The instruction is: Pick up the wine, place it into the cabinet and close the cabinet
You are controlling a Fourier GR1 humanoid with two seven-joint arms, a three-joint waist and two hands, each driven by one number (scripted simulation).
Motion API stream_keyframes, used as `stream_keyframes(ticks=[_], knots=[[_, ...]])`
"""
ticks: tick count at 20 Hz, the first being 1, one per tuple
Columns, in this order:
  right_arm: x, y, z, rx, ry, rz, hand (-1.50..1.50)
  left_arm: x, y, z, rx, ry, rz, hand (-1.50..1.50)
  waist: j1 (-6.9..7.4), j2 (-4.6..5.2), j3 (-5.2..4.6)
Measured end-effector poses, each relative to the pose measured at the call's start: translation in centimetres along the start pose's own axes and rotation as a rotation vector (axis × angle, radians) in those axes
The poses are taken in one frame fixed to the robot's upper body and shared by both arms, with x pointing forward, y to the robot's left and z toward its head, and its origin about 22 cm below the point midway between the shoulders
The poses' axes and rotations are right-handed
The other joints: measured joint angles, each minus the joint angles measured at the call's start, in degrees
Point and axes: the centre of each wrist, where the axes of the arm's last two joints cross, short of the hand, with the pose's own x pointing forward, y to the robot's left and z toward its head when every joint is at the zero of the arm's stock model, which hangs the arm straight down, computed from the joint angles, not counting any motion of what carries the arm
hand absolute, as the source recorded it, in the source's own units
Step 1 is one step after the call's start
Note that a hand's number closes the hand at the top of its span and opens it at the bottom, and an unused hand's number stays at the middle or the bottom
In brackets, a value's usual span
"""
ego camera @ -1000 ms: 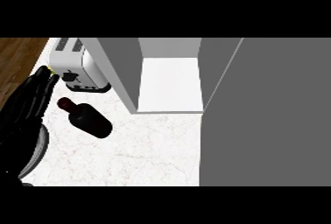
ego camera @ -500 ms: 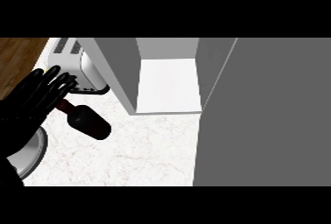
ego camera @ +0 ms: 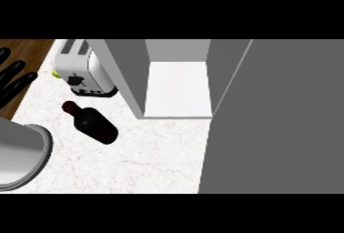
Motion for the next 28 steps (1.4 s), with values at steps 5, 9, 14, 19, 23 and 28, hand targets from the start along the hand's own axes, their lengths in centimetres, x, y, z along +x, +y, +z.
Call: stream_keyframes(ticks=[5,9,14,19,23,28], knots=[[0.2,1.1,0.0,0.019,0.022,-0.033,-1.5,2.2,0.5,0.3,0.009,0.021,0.009,-1.5,-0.03,-0.01,0.01],[0.4,1.5,-0.1,0.022,0.037,-0.05,-1.5,2.5,0.9,-0.1,0.024,0.038,0.005,-1.5,-0.21,0.02,0.01],[1.0,2.4,-0.4,0.035,0.055,-0.075,-1.5,2.2,1.2,-0.2,0.044,0.064,-0.006,-1.5,-0.33,-0.04,-0.03],[1.3,2.8,-0.6,0.046,0.065,-0.074,-1.5,1.2,1.8,-0.2,0.067,0.081,-0.015,-1.5,-0.56,-0.03,-0.03],[1.5,2.8,-0.7,0.039,0.059,-0.064,-1.5,-0.4,2.0,-0.4,0.079,0.091,-0.021,-1.5,-0.71,-0.02,-0.04],[1.7,3.0,-0.7,0.039,0.063,-0.059,-1.5,-1.9,2.8,-0.4,0.086,0.108,-0.024,-1.5,-0.9,-0.05,-0.05]])
